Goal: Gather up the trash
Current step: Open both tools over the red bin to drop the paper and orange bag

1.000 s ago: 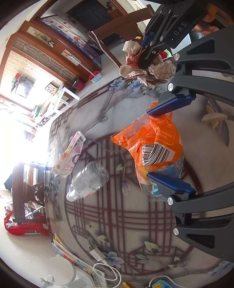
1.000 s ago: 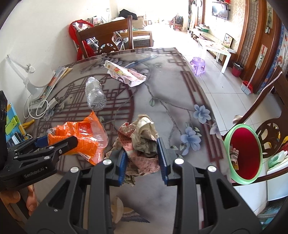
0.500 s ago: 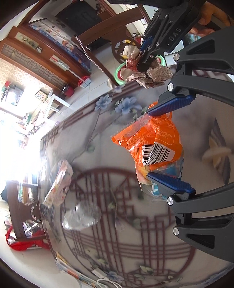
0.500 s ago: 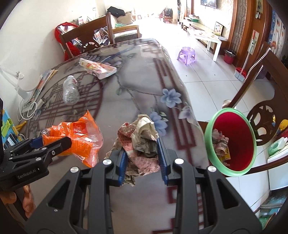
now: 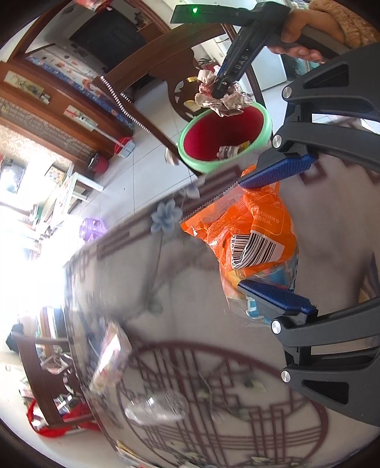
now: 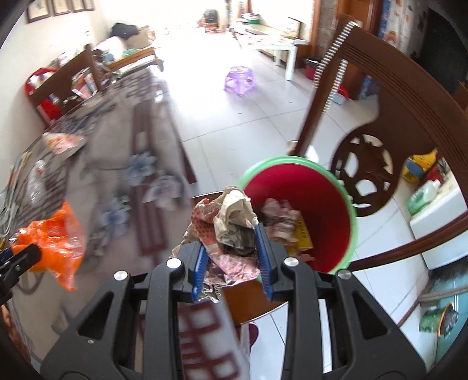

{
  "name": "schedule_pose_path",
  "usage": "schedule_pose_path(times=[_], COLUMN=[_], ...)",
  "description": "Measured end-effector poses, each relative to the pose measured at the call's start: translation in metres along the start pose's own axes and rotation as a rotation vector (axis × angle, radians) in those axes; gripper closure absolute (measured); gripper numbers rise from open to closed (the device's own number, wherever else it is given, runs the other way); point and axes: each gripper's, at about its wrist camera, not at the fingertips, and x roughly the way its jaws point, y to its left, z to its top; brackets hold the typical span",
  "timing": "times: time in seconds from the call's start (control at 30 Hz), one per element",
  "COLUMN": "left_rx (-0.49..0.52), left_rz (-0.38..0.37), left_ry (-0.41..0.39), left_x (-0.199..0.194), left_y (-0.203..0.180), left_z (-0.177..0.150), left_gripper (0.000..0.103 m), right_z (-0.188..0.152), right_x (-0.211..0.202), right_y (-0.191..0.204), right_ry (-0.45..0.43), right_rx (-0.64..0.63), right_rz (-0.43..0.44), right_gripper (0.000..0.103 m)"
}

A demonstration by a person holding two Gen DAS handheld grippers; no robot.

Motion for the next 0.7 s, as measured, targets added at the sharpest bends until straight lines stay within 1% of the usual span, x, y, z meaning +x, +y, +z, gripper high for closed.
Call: schedule_pose_path(times=[0.07, 0.17, 0.2, 0.23, 0.27, 0.4, 0.43, 0.6, 0.63, 0.7], left_rx=[0.023, 0.063, 0.074, 0.091, 0.109, 0.197, 0.215, 0.299, 0.314, 0.333], left_rz=[-0.008, -0.022, -0.027, -0.036, -0.043, -0.084, -0.097, -0.162, -0.176, -0.203], left_ry=[0.003, 0.008, 0.009, 0.013, 0.016, 0.031, 0.035, 0.04, 0.04, 0.042], left_x=[0.007, 0.016, 0.02, 0.025, 0.03, 0.052, 0.058, 0.076, 0.079, 0.084], left_y=[-0.016, -0.04, -0.046, -0.056, -0.065, -0.108, -0.12, -0.167, -0.176, -0.19], left_z=[0.006, 0.014, 0.016, 0.02, 0.024, 0.038, 0.041, 0.05, 0.051, 0.054], left_gripper=[0.042, 0.042, 0.042, 0.042, 0.042, 0.042, 0.042, 0.042, 0.041, 0.035], right_z=[0.006, 0.013, 0.016, 0.018, 0.019, 0.022, 0.022, 0.017, 0.015, 0.011], right_x=[0.005, 0.012, 0.016, 0.019, 0.019, 0.016, 0.014, 0.0, -0.002, -0.007], right_y=[-0.021, -0.041, -0.048, -0.053, -0.057, -0.081, -0.087, -0.123, -0.13, -0.139], right_ry=[-0.004, -0.004, 0.0, 0.006, 0.003, -0.022, -0.028, -0.06, -0.061, -0.066], right_rx=[0.022, 0.03, 0.029, 0.031, 0.036, 0.073, 0.082, 0.175, 0.191, 0.213], right_rz=[-0.027, -0.045, -0.044, -0.051, -0.064, -0.087, -0.092, -0.132, -0.141, -0.156], right_gripper=[0.072, 0.071, 0.065, 0.051, 0.047, 0.045, 0.043, 0.041, 0.041, 0.041])
